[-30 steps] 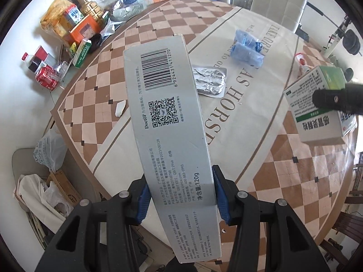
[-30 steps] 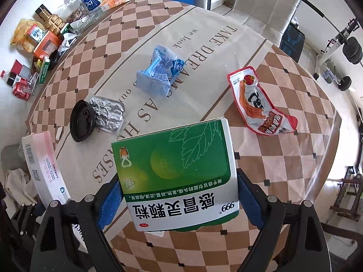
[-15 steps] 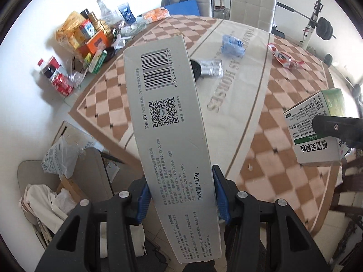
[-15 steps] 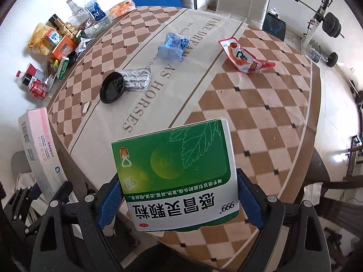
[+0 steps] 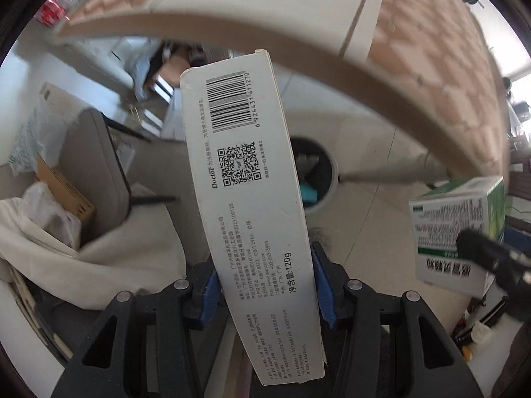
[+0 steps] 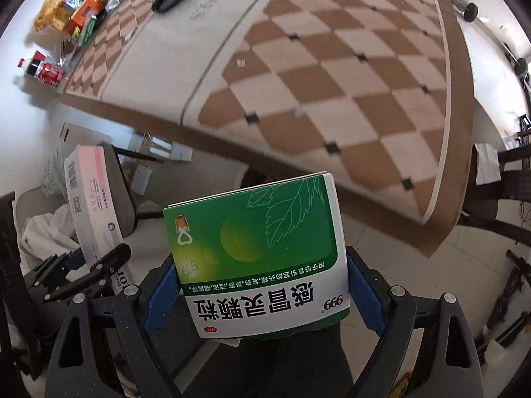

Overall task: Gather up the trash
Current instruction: 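Lift and carry the white box and green box toward the trash bin, then open both tools to drop the white box and green box into the bin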

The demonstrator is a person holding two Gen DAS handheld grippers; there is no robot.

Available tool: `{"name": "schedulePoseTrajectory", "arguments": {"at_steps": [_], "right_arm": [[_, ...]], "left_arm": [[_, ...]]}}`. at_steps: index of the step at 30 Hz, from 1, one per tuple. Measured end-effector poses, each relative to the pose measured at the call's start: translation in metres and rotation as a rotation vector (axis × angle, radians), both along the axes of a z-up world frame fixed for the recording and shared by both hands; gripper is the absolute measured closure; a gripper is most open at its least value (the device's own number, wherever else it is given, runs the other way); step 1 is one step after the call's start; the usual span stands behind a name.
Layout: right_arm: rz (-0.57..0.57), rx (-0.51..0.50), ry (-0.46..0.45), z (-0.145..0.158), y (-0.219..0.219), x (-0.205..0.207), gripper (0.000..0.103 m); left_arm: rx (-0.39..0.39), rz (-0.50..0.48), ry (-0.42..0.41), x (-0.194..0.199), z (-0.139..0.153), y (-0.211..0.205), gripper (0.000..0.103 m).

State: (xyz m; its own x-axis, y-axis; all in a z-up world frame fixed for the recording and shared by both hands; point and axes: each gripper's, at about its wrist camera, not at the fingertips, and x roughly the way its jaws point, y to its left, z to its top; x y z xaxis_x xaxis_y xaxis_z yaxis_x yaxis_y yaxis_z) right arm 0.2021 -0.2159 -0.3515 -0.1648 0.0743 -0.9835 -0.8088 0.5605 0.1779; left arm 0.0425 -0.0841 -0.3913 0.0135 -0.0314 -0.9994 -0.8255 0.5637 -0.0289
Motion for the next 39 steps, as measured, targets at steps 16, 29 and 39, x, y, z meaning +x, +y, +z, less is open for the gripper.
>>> {"name": "schedulePoseTrajectory", "arguments": {"at_steps": [16, 29, 39], "right_arm": [[-0.061, -0.147, 0.018, -0.243, -0.037, -0.011, 0.011], [-0.130, -0.082, -0.007, -0.360, 0.023, 0.027, 0.011], [-0.162, -0.026, 0.060, -0.407, 0.042, 0.043, 0.008]], "left_arm": [[-0.102, -0.040, 0.037, 0.037, -0.214, 0.025, 0.057], [-0.247, 0.000, -0.040, 0.047, -0.310, 0.053, 0.057], [-0.329, 0.093, -0.171, 0.045, -0.317, 0.074, 0.007]]}}
